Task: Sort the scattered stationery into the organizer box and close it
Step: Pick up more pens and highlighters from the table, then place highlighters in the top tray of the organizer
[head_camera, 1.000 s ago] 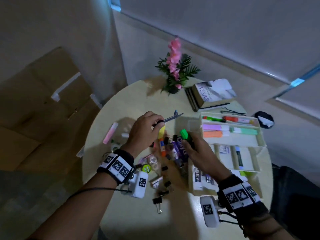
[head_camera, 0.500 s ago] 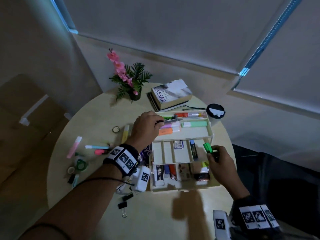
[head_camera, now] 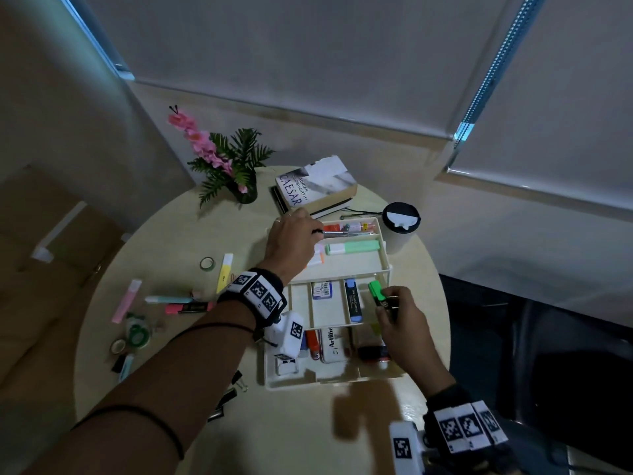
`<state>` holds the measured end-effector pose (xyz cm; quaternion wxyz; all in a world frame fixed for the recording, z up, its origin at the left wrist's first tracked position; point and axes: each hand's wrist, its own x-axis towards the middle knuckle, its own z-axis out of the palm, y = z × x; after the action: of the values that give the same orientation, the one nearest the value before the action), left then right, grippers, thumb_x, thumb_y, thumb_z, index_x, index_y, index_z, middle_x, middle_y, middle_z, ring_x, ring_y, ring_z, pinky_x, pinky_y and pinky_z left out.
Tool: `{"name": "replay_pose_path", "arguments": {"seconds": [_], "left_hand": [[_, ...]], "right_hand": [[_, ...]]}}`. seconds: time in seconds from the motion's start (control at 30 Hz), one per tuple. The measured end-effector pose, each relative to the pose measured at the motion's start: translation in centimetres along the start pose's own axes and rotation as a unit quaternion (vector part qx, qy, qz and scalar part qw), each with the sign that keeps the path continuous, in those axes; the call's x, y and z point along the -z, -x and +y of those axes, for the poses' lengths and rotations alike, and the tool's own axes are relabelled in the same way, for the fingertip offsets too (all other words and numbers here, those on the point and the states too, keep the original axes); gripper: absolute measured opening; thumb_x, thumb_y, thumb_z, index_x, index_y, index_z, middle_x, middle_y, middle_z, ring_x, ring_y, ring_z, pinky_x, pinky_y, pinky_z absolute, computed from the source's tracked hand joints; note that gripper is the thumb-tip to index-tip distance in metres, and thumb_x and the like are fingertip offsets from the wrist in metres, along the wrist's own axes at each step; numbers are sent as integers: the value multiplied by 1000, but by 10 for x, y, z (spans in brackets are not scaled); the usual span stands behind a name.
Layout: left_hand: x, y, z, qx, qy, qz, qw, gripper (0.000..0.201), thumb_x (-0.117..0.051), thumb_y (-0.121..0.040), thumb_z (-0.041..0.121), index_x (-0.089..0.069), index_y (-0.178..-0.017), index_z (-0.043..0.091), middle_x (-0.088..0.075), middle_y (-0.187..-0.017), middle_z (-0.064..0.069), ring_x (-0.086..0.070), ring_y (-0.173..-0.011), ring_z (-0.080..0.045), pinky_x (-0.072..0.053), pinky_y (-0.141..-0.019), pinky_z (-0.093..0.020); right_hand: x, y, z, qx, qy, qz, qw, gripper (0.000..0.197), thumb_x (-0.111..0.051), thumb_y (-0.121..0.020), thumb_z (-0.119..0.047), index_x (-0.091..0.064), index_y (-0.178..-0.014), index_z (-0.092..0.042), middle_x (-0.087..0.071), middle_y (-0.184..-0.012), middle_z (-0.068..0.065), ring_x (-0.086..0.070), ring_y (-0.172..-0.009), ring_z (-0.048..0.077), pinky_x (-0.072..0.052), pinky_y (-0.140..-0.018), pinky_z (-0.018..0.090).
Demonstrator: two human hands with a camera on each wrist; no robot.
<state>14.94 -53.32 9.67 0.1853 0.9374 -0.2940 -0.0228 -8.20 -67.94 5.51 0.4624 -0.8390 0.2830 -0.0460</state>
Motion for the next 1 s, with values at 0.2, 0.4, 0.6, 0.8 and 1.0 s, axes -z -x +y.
{"name": "replay_pose_path", "arguments": {"seconds": [0.2, 0.4, 0.6, 0.8, 1.0], "left_hand": [[-9, -2, 1, 15, 2, 0, 1000, 16, -70, -98, 27, -79, -111, 25, -66, -105, -4, -62, -99, -27, -50, -92, -45], [-10, 1, 0, 16, 29, 2, 999, 27, -72, -96, 28, -75, -123, 27, -71, -111, -4, -62, -105, -30, -49, -95, -46], [-10, 13, -8, -6, 47, -3, 999, 35, -73, -96, 27, -70, -131, 24, -67, -124, -2, -56, -116, -29, -44, -101, -46], [-1, 38, -36, -23, 89, 27, 995, 28, -71, -95, 19, -72, -123, 19, -66, -123, -3, -57, -112, -31, -49, -97, -48], [20, 97, -96, -41, 102, 42, 993, 21, -67, -98, 12, -73, -118, 14, -63, -120, -4, -57, -113, -25, -49, -97, -40]], "right_hand": [[-2, -4, 7, 17, 6, 25, 1000, 13, -67, -98, -9, -61, -101, -20, -68, -90, -12, -63, -80, 0, -45, -65, 13], [-19, -5, 3, 45, 28, 40, 998, 11, -66, -99, -11, -68, -99, -21, -68, -93, -3, -61, -81, 9, -39, -69, 0], [-30, -9, -3, 67, 37, 30, 997, 18, -56, -101, -4, -69, -106, -15, -63, -99, -3, -57, -87, 10, -38, -73, 3], [-32, -18, -12, 97, 71, 13, 993, 25, -52, -100, 1, -67, -114, -12, -68, -99, -2, -57, -83, 9, -38, -65, 2], [-48, -23, 0, 111, 169, 7, 979, 26, -52, -91, 5, -63, -110, -9, -63, -117, 17, -58, -104, 37, -55, -90, 47]]}}
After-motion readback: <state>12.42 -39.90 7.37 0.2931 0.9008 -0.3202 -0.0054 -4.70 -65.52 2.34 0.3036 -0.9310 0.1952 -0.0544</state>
